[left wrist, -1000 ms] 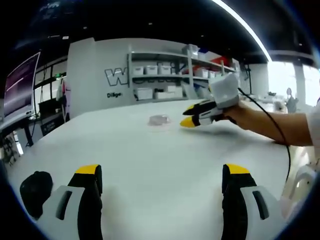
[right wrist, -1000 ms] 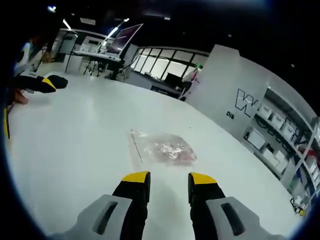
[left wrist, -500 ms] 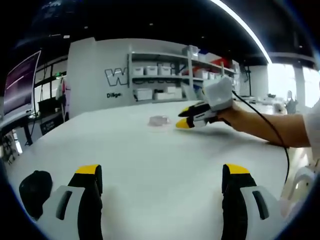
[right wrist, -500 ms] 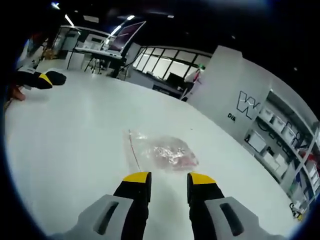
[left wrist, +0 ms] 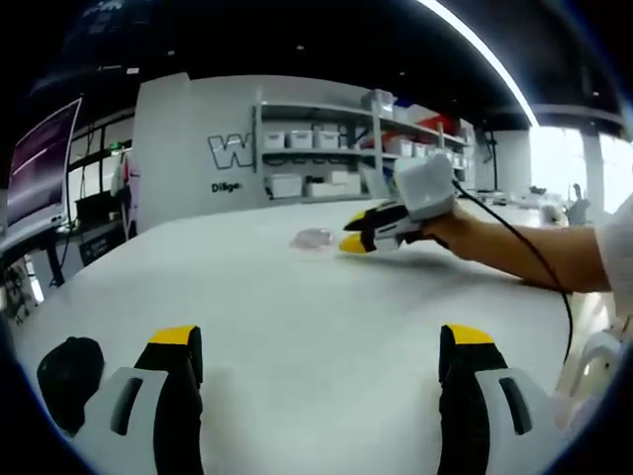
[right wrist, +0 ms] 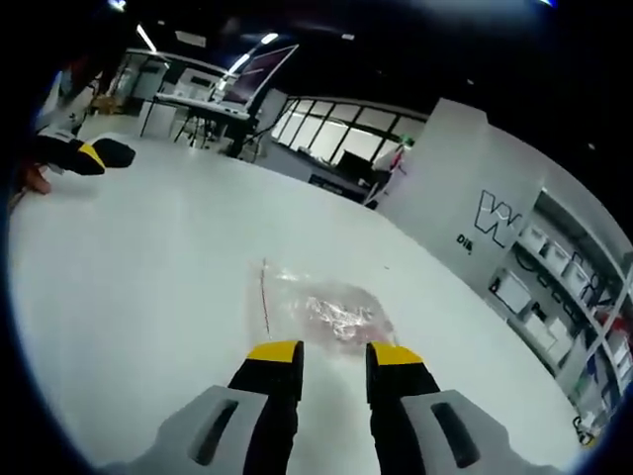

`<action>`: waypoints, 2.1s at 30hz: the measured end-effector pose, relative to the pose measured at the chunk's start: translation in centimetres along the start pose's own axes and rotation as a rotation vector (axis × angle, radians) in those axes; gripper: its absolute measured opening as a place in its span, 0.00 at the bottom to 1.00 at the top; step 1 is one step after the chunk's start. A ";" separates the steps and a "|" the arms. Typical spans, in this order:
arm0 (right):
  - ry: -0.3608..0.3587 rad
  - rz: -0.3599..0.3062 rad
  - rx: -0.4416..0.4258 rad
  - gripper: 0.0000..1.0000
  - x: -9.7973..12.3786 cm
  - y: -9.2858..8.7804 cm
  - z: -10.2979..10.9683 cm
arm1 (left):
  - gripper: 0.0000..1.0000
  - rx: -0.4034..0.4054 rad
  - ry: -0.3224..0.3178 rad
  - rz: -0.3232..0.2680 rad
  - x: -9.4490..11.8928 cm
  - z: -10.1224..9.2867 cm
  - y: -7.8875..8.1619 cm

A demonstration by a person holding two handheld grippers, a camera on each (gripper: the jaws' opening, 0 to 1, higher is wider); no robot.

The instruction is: Open the resealable bag by pulling the two sides of the seal apart until the entire bag opening is separated and visibly accessible.

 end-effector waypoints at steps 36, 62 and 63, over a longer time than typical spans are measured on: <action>0.092 -0.140 0.067 0.00 -1.3 1.8 2.0 | 0.98 0.016 0.010 0.002 0.2 0.0 -0.3; 0.128 -0.250 -0.230 0.00 2.0 3.4 -0.4 | 0.96 0.065 -0.002 -0.034 0.7 0.3 0.4; 0.126 -0.254 -0.227 0.00 2.4 3.6 -0.2 | 0.96 0.066 -0.003 -0.035 0.8 0.3 0.4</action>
Point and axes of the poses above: the point that each gripper's makers call its tool centre point, and the gripper's own axes: x roughly backward along the fingers, z roughly to its left, y roughly out of its top, the point moved 9 cm from there along x, roughly backward along the fingers, and after that the axes turned 6 degrees about z, right-handed, at the moved point
